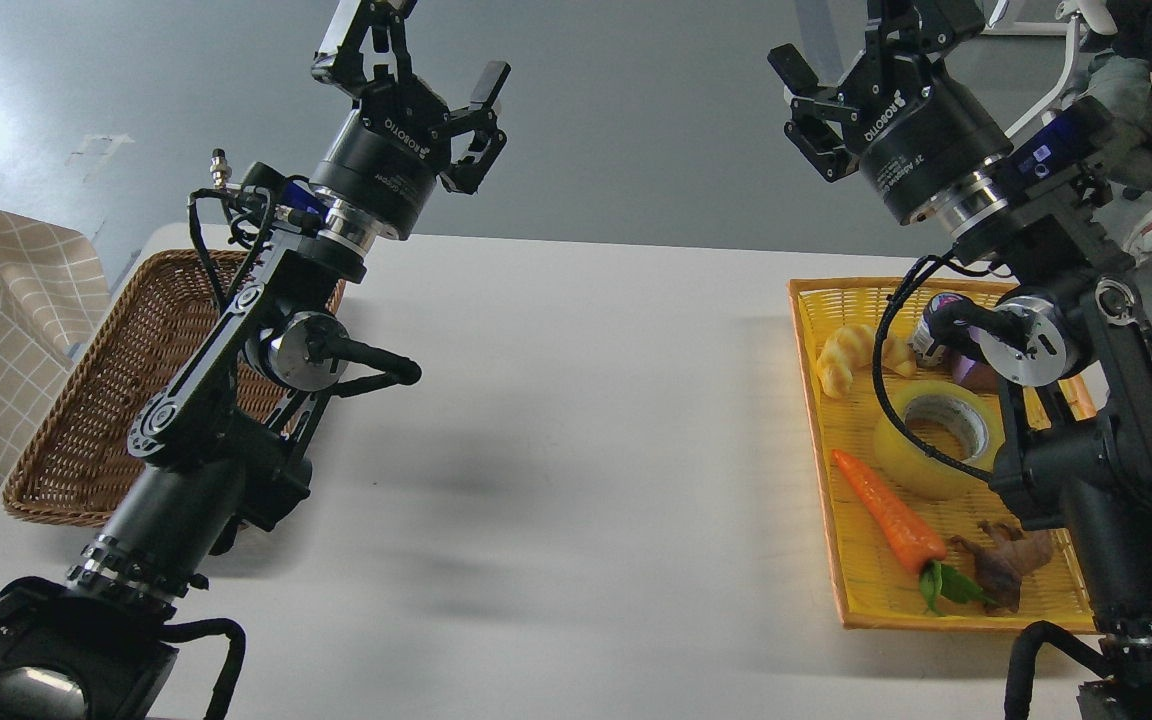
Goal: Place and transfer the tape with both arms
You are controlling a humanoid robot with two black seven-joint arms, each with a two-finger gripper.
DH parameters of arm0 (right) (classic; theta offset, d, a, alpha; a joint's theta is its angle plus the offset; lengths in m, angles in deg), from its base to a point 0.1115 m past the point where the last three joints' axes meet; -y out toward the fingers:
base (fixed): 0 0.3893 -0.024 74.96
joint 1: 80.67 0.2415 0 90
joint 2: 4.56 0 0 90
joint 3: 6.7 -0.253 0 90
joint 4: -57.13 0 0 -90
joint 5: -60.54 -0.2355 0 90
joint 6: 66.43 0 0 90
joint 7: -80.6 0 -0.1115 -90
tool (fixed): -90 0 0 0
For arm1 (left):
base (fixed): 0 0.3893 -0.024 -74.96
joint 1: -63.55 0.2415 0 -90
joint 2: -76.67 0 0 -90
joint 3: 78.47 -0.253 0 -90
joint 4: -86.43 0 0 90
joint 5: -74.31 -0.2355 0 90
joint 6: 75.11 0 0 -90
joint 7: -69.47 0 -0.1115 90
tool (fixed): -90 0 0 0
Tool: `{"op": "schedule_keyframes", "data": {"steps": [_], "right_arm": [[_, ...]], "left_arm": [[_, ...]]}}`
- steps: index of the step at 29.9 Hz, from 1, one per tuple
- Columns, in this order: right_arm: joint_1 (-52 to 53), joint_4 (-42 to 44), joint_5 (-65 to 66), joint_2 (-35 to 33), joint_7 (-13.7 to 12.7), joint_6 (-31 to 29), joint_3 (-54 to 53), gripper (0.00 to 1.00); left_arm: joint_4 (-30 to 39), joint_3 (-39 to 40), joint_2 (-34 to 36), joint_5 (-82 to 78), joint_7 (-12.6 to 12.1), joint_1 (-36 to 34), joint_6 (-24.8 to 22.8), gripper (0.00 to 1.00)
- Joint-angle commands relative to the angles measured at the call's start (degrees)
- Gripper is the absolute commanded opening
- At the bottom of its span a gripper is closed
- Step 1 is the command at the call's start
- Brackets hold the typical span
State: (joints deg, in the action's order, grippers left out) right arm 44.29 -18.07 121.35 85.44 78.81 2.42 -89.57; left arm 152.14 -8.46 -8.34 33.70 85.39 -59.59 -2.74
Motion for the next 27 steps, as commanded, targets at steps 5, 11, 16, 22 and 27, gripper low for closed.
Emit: {"op": "schedule_keyframes", "data": {"steps": [5,11,16,22,27], "right_arm": [[0.1,0.1,0.0,0.0,-0.5,0.7,0.1,1.0],[-0.1,0.1,0.0,0.0,-0.5,0.7,0.1,1.0],[-0.1,0.1,0.0,0.0,-0.5,0.8,0.1,1.0],[0.0,0.1,0.0,0.0,-0.5,0.8,0.1,1.0],[0.0,0.0,0.0,0.0,-0.5,0.8,0.1,1.0]], "left_arm": [[0.0,0.1,-0.2,-0.1,0.2,0.1,-1.1,0.98],[0.1,0.0,-0.2,-0.1,0.2,-0.1,-1.9,0.98],[0.1,0.0,-0.2,-0.1,0.2,0.1,-1.8,0.98],[0.1,0.1,-0.2,0.0,0.2,0.2,-1.4,0.98],[0.1,0.2,-0.1,-0.1,0.2,0.2,-1.3,0.98]]}}
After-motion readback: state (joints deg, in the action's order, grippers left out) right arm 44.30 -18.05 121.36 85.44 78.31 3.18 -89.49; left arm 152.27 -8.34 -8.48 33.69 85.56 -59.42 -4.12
